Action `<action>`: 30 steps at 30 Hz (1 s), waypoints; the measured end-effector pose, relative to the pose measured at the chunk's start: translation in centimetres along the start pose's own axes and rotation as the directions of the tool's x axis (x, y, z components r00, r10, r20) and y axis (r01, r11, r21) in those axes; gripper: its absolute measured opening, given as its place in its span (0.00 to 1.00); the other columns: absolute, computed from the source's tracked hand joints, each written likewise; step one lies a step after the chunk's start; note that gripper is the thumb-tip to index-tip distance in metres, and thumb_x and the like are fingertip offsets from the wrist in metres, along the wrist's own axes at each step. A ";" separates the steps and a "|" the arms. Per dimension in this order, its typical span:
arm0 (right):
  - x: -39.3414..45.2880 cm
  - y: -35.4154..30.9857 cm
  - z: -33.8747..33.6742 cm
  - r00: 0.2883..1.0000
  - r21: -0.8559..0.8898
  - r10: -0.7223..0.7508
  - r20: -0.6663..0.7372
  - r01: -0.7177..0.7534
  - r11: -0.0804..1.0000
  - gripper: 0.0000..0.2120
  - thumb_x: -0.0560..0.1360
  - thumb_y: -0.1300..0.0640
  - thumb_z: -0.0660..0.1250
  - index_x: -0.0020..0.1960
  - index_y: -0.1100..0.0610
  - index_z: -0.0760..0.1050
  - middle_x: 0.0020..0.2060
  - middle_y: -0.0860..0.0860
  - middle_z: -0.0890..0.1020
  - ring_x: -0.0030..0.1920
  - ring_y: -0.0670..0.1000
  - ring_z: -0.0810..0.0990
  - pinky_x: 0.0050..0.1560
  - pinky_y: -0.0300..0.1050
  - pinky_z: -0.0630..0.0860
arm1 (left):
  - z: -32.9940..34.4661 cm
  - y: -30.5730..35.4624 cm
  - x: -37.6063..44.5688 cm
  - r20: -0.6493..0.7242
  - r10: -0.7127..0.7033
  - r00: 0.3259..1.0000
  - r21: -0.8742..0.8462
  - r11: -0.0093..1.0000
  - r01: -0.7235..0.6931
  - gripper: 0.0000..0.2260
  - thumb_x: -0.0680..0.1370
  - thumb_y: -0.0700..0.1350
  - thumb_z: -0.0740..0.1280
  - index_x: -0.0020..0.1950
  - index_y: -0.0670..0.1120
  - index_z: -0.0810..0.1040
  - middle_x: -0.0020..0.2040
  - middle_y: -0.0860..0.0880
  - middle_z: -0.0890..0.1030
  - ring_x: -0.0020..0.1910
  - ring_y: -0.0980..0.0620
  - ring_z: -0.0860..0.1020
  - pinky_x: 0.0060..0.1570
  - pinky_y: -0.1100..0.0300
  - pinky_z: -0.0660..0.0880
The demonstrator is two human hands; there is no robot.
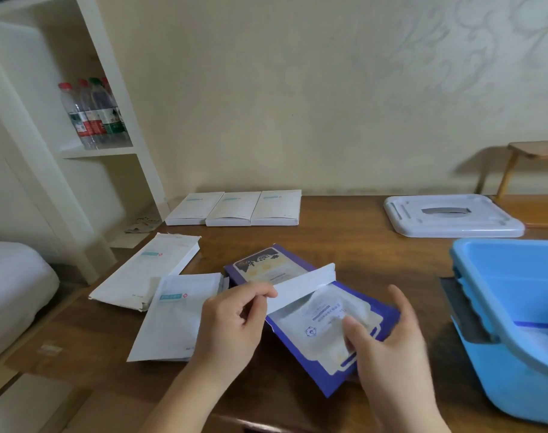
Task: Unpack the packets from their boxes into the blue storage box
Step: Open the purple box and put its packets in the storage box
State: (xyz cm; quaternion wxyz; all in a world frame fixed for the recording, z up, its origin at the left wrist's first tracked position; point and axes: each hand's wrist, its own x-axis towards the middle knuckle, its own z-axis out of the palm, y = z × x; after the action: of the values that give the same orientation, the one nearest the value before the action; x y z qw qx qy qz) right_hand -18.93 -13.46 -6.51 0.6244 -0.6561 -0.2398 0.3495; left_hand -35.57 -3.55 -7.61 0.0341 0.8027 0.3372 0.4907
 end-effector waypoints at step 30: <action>3.4 -15.9 -22.0 0.844 0.154 -0.380 0.379 0.347 0.925 0.35 0.59 0.33 0.77 0.58 0.53 0.80 0.51 0.59 0.85 0.47 0.59 0.85 0.38 0.52 0.83 | 6.6 18.4 13.6 0.602 -0.089 0.793 -0.782 0.132 0.609 0.14 0.68 0.39 0.76 0.54 0.44 0.84 0.53 0.40 0.84 0.47 0.43 0.84 0.44 0.50 0.82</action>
State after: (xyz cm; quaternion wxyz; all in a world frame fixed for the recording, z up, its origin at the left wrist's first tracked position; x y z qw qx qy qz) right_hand 1.92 -23.56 8.09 0.6421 -0.4876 -0.4685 0.3613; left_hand -16.89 -8.02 6.47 0.7066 0.5812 0.1293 0.3823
